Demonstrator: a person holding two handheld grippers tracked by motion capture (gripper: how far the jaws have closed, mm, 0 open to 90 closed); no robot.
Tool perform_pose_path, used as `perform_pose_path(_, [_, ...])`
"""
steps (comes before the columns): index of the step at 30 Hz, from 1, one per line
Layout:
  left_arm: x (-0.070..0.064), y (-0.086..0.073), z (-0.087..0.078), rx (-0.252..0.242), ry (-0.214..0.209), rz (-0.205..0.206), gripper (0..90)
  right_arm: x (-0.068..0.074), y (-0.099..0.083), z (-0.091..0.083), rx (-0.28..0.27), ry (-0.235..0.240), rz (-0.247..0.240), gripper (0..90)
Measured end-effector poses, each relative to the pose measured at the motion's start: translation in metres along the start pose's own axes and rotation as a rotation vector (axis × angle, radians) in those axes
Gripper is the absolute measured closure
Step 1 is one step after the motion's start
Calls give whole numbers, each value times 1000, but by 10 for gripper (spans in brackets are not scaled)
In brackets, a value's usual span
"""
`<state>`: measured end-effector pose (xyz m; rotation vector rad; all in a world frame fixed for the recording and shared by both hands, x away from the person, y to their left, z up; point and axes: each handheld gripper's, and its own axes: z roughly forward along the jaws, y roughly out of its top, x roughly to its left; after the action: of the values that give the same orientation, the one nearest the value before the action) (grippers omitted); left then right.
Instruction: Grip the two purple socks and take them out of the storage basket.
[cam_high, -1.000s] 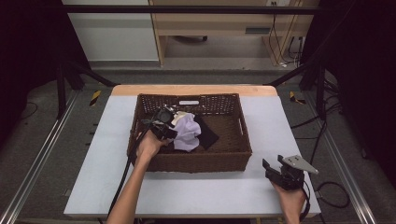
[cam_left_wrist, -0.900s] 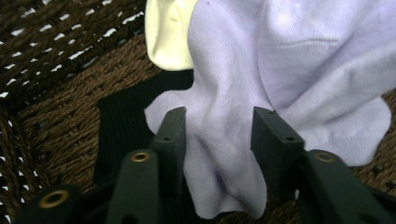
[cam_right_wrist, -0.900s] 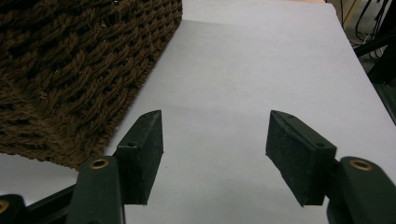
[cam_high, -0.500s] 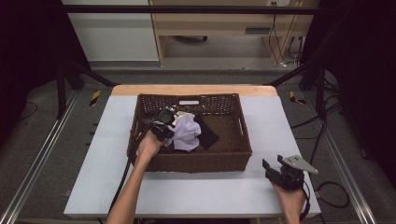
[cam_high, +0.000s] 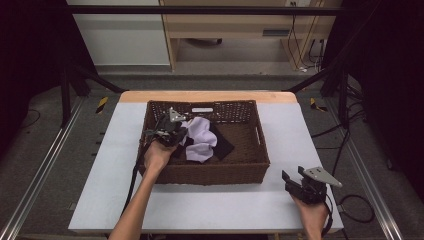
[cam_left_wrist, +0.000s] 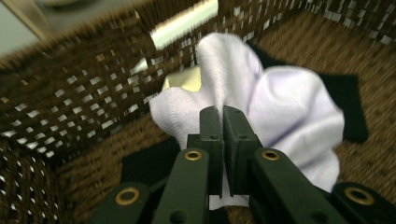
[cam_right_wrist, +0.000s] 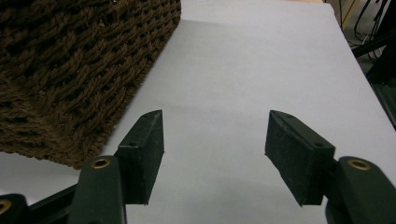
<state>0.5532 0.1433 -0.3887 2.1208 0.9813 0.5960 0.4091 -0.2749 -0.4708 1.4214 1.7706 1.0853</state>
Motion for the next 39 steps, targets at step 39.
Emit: perform_pose_path(39, [-4, 4, -105, -473, -129, -60, 867, -3, 0, -2, -8, -5, 0, 411])
